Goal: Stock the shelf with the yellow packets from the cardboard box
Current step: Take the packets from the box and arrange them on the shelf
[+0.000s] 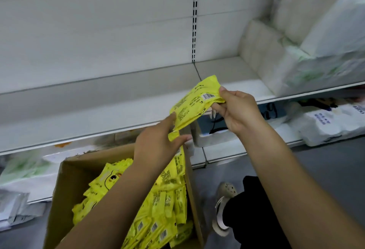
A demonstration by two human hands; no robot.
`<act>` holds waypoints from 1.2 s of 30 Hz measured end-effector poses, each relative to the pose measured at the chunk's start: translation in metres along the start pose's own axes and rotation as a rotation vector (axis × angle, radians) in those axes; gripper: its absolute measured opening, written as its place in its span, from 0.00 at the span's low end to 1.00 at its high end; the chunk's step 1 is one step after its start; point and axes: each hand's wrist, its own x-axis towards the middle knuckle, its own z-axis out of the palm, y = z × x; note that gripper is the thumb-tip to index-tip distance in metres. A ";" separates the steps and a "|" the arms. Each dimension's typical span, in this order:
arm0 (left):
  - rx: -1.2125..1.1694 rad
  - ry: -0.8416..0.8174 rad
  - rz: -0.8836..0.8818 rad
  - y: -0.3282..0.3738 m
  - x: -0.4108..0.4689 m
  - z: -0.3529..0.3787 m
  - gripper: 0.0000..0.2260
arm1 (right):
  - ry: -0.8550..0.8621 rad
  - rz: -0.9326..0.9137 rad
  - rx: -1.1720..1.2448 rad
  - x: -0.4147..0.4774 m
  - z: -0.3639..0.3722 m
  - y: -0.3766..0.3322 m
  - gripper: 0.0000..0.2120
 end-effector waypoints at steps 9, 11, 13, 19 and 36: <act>-0.243 0.150 0.015 -0.006 0.066 0.013 0.06 | -0.033 -0.042 -0.112 0.064 -0.007 0.002 0.11; -0.406 0.048 -0.122 -0.009 0.085 0.006 0.03 | -0.064 -0.051 -0.169 0.080 -0.007 0.005 0.18; -0.539 -0.045 -0.175 -0.008 0.099 0.002 0.04 | -0.170 0.056 -0.063 0.092 -0.005 0.009 0.28; -0.696 -0.205 -0.257 0.004 0.136 0.003 0.04 | -0.237 0.080 0.101 0.108 0.008 0.017 0.27; -0.933 -0.141 -0.285 0.053 0.246 0.070 0.09 | -0.306 -0.101 -0.452 0.135 -0.039 -0.010 0.15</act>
